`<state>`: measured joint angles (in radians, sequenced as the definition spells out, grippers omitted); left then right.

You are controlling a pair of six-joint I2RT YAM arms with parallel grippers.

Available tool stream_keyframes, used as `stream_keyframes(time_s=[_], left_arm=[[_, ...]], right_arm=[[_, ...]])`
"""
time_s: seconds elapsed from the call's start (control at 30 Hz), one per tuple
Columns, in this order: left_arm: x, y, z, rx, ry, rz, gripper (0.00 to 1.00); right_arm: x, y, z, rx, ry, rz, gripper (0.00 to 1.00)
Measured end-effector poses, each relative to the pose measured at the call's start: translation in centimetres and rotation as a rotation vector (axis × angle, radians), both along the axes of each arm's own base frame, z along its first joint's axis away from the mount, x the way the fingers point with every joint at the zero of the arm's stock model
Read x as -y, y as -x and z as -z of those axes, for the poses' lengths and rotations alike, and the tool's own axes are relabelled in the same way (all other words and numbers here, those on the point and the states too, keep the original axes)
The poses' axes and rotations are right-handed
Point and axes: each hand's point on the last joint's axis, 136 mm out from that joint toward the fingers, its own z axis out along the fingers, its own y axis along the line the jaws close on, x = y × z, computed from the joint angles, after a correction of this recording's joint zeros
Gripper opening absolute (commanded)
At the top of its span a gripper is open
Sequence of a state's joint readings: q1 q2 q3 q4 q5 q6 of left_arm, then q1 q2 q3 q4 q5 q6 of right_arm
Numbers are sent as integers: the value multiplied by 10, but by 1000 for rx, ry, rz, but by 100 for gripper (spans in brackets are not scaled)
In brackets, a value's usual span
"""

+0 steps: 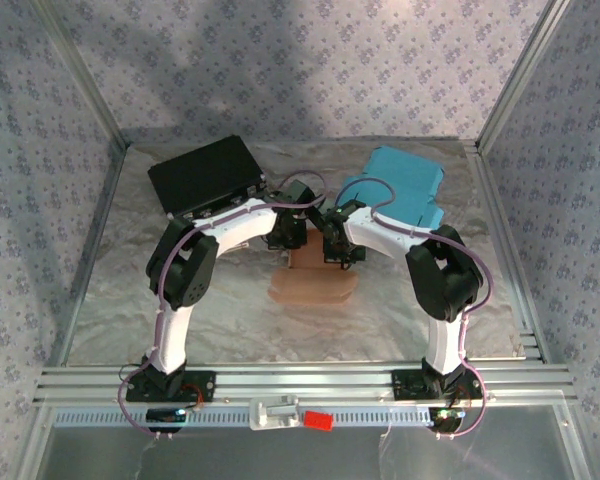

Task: Fold the paper box

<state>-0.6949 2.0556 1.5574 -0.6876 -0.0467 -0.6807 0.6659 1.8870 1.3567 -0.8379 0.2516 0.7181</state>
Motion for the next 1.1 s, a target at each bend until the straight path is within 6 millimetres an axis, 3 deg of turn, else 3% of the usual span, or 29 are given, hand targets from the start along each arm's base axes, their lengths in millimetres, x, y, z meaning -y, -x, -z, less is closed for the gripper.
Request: stream_keyframes(time_s=[0.17,0.37,0.6,0.83,1.0,1.1], left_arm=[[-2,-2,-3,-4,2,-13,44],[9,-2,-16,-37,96,5,48],[12,3,-20,-65,137,15,46],[-8,20,-22,-76,129,9,49],[-9,21,-44,-18,237,33,46],[-5,18,-61,8,377,56,37]], right_arm=[[1,1,0,-3,2,1,0],[0,1,0,-5,0,1,0],[0,1,0,-7,-3,0,0],[0,1,0,-7,-2,0,0],[1,1,1,-10,-6,3,0],[0,2,4,-21,-23,4,0]])
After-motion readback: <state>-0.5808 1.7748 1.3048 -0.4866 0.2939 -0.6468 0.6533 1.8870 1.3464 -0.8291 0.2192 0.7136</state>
